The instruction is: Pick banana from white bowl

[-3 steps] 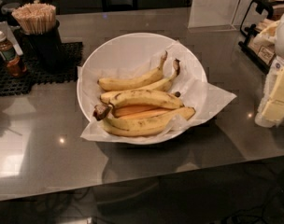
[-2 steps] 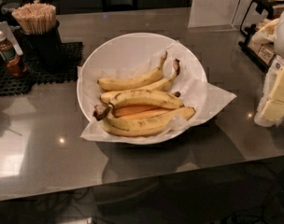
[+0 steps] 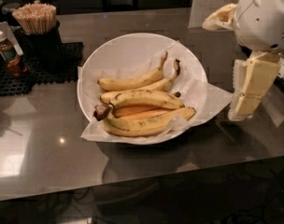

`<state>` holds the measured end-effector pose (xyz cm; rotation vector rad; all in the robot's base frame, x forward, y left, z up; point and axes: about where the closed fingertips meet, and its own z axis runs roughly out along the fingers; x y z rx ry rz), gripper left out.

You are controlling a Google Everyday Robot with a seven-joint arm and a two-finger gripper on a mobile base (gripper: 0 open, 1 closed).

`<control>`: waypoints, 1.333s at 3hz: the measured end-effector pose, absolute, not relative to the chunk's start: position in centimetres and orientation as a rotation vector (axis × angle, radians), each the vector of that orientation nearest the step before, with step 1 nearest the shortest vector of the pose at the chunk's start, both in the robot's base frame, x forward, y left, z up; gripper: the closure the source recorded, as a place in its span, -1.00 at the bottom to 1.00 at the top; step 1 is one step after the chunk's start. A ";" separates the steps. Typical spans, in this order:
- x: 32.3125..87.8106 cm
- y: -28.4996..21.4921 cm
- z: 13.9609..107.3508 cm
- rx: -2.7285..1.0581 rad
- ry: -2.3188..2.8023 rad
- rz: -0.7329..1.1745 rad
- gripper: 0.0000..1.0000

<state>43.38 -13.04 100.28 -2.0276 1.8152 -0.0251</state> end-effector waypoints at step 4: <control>46.1 -5.0 98.3 -2.146 1.547 0.385 -1.00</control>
Offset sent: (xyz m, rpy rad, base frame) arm 0.0002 0.0779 -0.0057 0.2127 0.1486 0.3648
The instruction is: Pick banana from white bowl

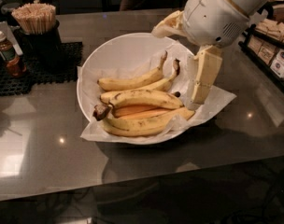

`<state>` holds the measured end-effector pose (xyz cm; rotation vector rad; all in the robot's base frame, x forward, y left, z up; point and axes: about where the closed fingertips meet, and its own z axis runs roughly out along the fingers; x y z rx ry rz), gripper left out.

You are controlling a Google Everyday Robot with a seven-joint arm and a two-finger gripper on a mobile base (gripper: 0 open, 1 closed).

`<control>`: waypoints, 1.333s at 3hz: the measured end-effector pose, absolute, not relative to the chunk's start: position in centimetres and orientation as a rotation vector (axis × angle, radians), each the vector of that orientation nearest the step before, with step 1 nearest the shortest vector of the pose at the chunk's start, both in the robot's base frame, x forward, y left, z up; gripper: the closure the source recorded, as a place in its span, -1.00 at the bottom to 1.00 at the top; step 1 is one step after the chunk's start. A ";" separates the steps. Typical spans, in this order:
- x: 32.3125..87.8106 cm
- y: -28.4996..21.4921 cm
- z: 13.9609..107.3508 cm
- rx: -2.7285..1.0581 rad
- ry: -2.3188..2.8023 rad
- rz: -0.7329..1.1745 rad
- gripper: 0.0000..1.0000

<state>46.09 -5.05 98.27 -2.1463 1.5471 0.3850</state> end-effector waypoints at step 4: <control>46.5 0.8 92.3 -2.231 1.504 0.653 -0.72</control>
Offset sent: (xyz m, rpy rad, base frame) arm 0.0064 0.0369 -0.0422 0.0667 0.1132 0.0842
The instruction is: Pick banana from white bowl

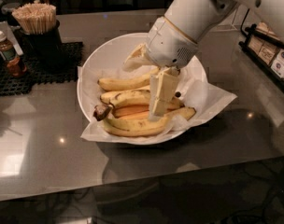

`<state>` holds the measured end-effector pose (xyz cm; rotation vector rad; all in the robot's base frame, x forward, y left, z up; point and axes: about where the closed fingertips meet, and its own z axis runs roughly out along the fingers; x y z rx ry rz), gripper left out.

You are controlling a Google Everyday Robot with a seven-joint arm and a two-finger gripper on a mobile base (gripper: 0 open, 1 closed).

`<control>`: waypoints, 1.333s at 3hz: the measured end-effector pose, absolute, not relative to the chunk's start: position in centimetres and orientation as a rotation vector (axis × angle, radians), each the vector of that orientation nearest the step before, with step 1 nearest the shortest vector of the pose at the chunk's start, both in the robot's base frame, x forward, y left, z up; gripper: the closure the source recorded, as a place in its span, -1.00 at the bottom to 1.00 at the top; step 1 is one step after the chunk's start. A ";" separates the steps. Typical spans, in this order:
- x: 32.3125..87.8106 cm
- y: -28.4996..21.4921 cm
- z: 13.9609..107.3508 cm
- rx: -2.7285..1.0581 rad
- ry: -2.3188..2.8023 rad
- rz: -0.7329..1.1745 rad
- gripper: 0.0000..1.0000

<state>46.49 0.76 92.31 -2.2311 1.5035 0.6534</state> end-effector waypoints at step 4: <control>48.9 -1.1 90.4 -2.237 1.822 0.457 -0.45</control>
Offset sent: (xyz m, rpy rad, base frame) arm -0.0002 -0.0271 -0.0155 -0.2804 0.0371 -0.1571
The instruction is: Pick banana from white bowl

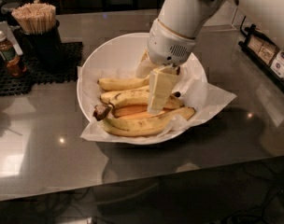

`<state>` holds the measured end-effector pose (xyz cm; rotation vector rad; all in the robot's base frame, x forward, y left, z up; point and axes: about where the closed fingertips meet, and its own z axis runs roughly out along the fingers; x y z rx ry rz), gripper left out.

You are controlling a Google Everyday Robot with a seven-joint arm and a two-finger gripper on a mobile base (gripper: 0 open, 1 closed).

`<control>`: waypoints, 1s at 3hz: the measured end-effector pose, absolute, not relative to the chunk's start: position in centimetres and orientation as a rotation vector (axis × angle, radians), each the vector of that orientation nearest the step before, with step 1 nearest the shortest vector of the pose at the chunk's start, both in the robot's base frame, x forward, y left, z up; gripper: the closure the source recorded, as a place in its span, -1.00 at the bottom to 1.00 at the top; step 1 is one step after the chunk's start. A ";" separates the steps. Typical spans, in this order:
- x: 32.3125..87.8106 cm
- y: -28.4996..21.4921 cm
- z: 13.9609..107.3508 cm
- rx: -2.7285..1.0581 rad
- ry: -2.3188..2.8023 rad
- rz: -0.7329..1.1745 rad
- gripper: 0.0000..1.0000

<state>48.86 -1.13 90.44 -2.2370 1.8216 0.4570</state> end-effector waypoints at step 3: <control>49.5 -0.3 88.1 -2.248 1.823 0.532 -0.26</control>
Offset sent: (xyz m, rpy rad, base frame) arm 0.0005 -0.0074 -0.0201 -0.0090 0.0627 -0.0015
